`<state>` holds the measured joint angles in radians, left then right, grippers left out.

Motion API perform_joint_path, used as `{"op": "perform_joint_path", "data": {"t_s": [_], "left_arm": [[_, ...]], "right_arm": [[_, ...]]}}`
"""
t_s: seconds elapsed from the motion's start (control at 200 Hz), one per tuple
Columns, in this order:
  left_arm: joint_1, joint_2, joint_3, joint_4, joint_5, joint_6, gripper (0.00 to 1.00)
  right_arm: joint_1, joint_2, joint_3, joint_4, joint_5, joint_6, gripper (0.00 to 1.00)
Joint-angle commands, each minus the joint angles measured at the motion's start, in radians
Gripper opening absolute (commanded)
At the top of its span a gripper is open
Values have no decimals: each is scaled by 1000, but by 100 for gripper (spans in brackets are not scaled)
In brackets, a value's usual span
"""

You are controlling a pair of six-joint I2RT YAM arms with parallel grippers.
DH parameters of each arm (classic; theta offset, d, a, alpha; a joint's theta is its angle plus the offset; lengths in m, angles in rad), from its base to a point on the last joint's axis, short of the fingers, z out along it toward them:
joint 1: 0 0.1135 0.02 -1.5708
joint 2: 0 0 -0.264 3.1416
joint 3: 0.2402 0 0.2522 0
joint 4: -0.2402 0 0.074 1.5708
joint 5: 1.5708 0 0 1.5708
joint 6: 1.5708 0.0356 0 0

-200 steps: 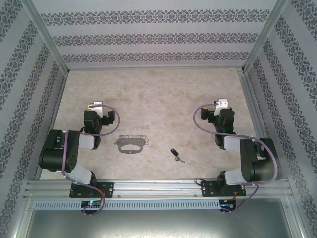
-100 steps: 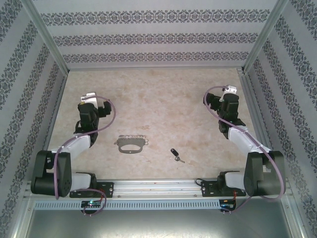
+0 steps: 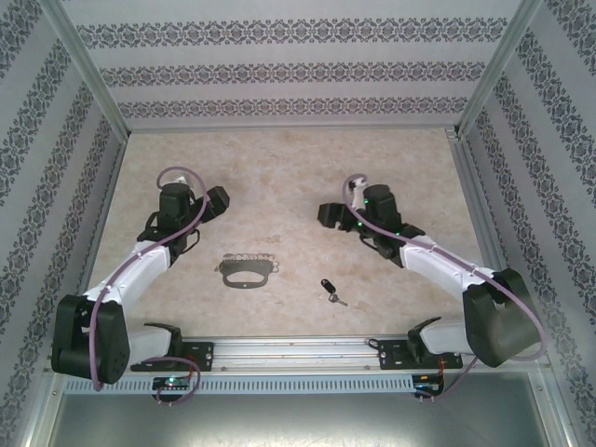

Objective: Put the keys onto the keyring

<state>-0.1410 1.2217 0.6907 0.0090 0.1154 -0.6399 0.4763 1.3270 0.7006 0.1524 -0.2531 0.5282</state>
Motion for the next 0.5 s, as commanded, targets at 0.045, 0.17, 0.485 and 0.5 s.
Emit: {"op": "perform_joint_path", "data": {"t_s": [0.045, 0.17, 0.485, 0.5], "left_arm": [[-67, -33, 12, -112, 52, -46, 100], [-102, 1, 11, -93, 60, -50, 100], [-116, 56, 3, -55, 62, -83, 100], [-115, 53, 3, -57, 59, -85, 100]], "right_arm": [[148, 12, -18, -23, 67, 95, 74], [269, 58, 17, -89, 165, 23, 69], [404, 206, 128, -222, 180, -175, 67], [409, 214, 132, -223, 177, -182, 67]]}}
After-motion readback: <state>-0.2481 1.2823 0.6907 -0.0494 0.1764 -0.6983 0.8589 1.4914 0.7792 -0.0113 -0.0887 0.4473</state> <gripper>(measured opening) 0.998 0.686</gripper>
